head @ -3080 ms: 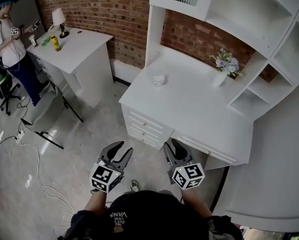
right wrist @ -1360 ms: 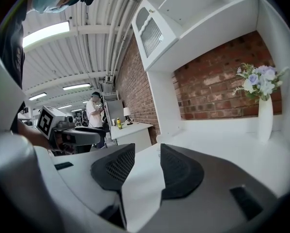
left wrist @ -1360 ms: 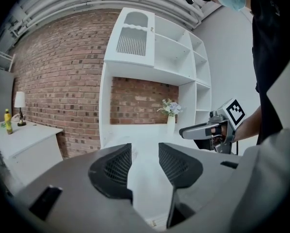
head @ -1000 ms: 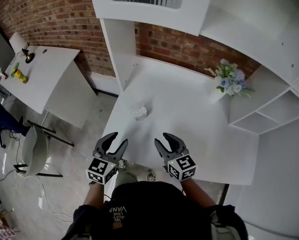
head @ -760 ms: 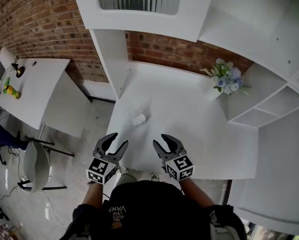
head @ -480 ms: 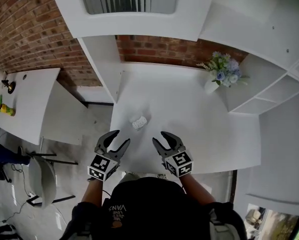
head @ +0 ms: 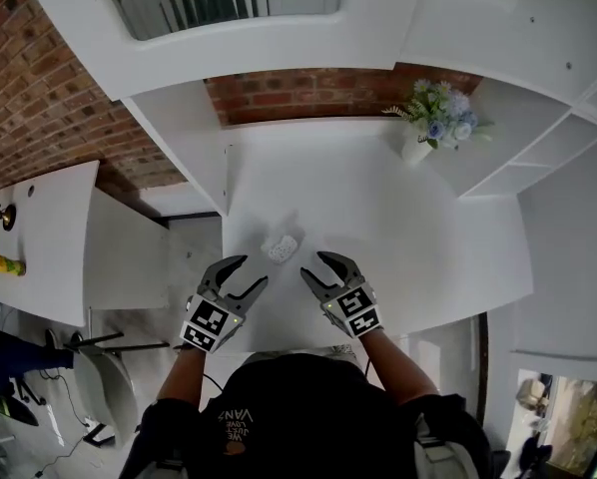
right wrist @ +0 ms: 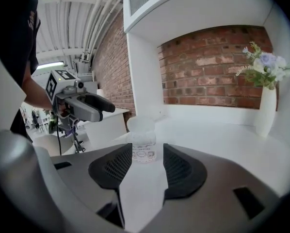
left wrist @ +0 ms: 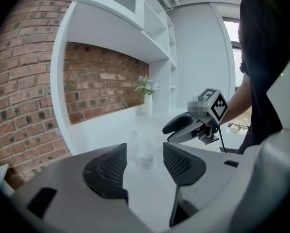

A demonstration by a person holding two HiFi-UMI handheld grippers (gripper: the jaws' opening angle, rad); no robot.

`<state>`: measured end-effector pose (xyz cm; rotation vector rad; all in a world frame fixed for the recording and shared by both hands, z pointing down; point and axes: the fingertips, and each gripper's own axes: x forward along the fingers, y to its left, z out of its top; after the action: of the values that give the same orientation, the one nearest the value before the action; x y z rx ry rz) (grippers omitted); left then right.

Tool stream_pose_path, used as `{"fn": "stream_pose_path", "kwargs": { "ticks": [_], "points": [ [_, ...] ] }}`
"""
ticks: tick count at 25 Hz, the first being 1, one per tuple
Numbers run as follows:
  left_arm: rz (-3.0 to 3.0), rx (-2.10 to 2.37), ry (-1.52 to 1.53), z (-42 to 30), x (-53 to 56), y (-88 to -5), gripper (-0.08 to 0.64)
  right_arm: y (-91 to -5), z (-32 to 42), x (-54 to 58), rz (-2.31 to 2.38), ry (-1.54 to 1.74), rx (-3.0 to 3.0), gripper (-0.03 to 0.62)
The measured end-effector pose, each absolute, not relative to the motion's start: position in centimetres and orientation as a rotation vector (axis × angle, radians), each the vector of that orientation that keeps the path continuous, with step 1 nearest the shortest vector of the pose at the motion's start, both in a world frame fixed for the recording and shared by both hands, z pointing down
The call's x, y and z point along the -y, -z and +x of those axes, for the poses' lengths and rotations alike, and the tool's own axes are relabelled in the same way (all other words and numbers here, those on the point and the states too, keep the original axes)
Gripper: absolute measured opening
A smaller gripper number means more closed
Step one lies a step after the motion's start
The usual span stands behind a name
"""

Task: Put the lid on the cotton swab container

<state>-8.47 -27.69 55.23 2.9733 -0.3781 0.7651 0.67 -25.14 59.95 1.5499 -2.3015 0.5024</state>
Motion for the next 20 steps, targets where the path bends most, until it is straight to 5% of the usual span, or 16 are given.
{"fn": "stream_pose_path", "kwargs": {
  "ticks": [20],
  "points": [
    [3.054, -0.036, -0.881, -4.6, 30.3, -57.4, 0.232, -64.8, -1.1, 28.9, 1.318, -0.428, 2.345, 0.229]
  ]
}}
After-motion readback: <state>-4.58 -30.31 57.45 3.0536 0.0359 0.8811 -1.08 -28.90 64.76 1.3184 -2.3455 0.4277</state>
